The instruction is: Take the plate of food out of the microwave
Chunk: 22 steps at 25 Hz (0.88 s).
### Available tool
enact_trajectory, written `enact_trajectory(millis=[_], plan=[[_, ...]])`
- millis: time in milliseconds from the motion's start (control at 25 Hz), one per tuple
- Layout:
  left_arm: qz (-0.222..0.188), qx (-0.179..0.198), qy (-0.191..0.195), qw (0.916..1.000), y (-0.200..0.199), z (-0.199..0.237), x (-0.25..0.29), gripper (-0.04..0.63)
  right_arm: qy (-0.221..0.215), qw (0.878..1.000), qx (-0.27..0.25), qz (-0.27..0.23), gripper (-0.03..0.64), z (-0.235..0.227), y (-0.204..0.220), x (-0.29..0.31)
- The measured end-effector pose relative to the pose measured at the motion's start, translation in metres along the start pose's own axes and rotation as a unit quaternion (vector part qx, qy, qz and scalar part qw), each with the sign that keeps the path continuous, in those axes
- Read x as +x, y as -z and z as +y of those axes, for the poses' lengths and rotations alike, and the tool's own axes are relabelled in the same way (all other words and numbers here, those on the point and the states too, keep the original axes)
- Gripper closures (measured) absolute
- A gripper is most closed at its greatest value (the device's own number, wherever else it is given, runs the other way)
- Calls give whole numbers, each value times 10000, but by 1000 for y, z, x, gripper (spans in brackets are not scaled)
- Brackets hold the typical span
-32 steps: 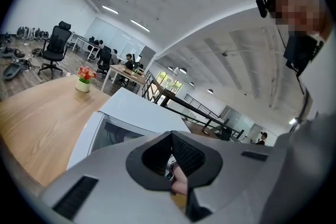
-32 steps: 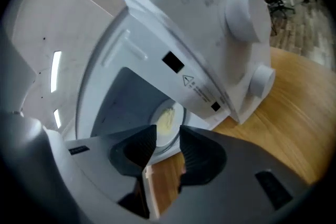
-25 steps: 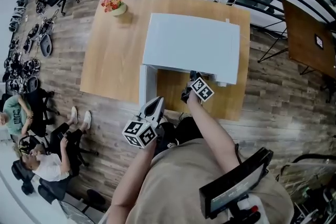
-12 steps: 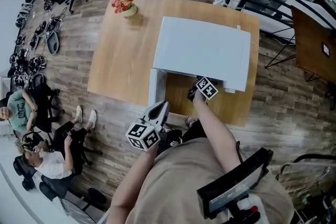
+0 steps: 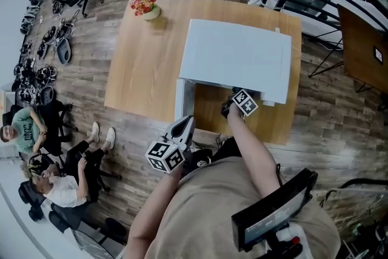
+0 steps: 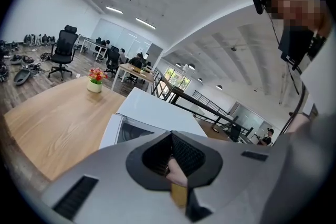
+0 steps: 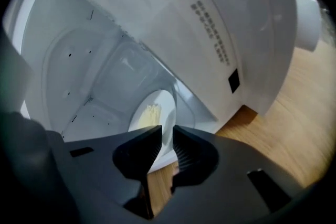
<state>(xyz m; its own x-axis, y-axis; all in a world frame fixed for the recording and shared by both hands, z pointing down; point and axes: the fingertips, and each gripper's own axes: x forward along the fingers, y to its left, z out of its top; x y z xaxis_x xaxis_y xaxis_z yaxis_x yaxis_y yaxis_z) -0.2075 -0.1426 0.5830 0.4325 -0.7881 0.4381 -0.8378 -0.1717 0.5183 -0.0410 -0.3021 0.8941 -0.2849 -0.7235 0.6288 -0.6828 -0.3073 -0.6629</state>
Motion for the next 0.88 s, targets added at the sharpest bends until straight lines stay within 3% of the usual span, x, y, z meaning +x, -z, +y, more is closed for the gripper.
enact_trajectory(millis=[160, 320, 560, 880], plan=[[-62, -59, -45, 10000, 0, 1, 0, 591, -89, 9988, 471, 24, 562, -4, -4, -8], [-59, -84, -19, 9999, 5, -6, 1, 591, -440, 9942, 980, 21, 584, 1, -7, -17], [-120, -150, -48, 9998, 12, -10, 2, 591, -1001, 9889, 1080, 179, 601, 17, -5, -27], [-227, -172, -104, 9995, 18, -21, -3, 591, -1360, 9778, 1499, 538, 603, 11, 9, -53]])
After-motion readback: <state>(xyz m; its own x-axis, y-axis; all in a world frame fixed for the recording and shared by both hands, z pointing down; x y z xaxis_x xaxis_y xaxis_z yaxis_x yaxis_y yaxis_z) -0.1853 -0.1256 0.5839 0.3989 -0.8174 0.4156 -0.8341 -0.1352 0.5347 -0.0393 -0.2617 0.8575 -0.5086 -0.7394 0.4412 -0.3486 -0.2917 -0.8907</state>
